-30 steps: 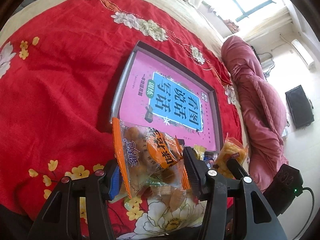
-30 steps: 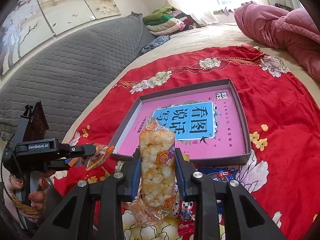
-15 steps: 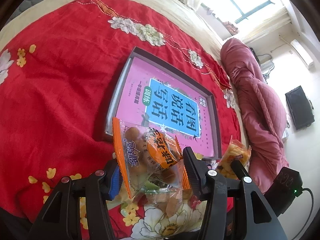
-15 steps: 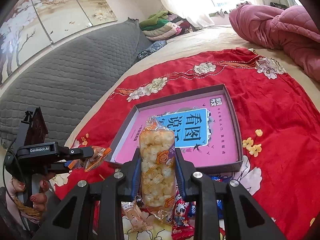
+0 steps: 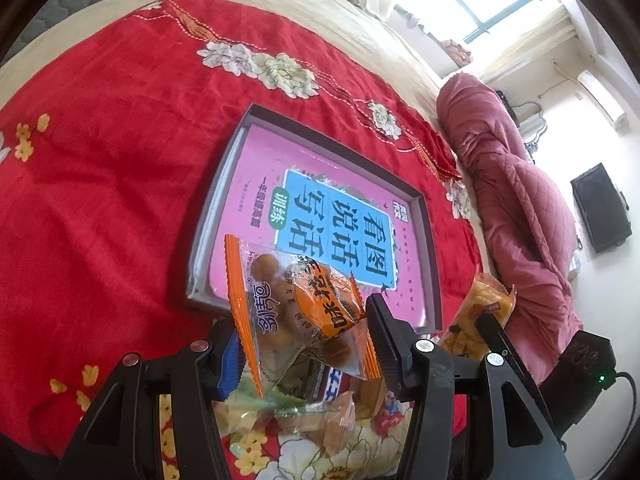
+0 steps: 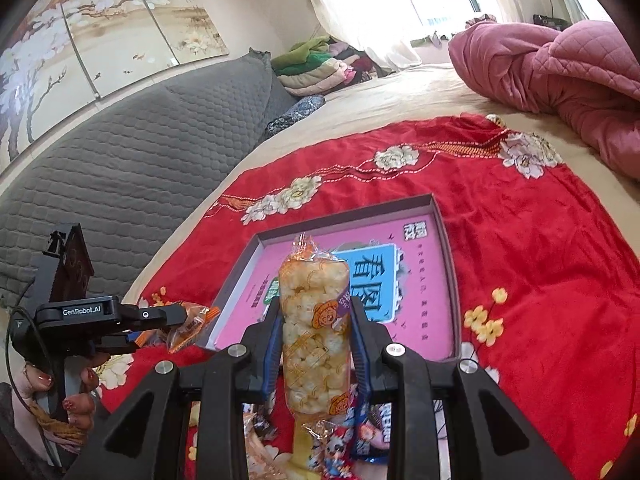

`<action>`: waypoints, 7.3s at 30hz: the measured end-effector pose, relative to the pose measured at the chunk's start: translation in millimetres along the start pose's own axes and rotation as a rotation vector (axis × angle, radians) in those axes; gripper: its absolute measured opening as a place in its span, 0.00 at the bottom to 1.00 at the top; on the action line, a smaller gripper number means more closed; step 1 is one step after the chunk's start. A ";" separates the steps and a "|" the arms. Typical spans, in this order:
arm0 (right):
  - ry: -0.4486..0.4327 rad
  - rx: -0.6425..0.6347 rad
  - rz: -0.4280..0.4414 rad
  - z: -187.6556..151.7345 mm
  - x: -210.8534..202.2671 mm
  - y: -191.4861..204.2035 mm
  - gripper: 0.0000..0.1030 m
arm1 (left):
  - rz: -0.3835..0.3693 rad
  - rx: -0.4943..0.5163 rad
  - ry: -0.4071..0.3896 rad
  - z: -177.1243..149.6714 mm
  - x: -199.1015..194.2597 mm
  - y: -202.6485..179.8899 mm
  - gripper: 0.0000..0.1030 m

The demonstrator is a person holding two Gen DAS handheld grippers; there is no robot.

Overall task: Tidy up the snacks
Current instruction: 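Carry the nut bag with the left tool while the right tool carries the rice bag into the box, then lower the nut bag into the box with the left tool while the right tool releases the rice bag, then withdraw both open tools from the pink box back toward the snack pile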

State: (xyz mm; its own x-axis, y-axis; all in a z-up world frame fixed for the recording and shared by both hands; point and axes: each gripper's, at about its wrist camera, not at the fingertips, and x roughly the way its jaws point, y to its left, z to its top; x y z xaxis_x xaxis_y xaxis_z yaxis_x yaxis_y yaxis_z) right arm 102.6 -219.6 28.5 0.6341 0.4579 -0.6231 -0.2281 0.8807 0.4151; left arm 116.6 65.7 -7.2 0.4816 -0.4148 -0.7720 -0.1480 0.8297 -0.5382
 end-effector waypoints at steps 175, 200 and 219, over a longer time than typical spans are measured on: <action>0.162 -0.028 -0.137 12.5 56.2 -42.7 0.36 | 0.164 0.095 -0.027 17.5 31.6 -13.2 0.68; 0.088 -0.066 -0.092 14.5 27.8 -25.9 0.43 | 0.165 0.161 -0.029 1.9 8.1 -34.5 0.69; 0.125 -0.119 -0.088 -10.0 13.9 -0.8 0.43 | 0.161 0.202 0.023 -19.3 10.9 -43.4 0.69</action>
State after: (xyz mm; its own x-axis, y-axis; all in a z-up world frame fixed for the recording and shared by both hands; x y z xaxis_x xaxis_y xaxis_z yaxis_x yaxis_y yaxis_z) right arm 104.2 -212.7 12.9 0.5602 0.3830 -0.7345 -0.2663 0.9229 0.2781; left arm 111.6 17.9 1.2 0.4456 -0.2783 -0.8509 -0.0442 0.9425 -0.3314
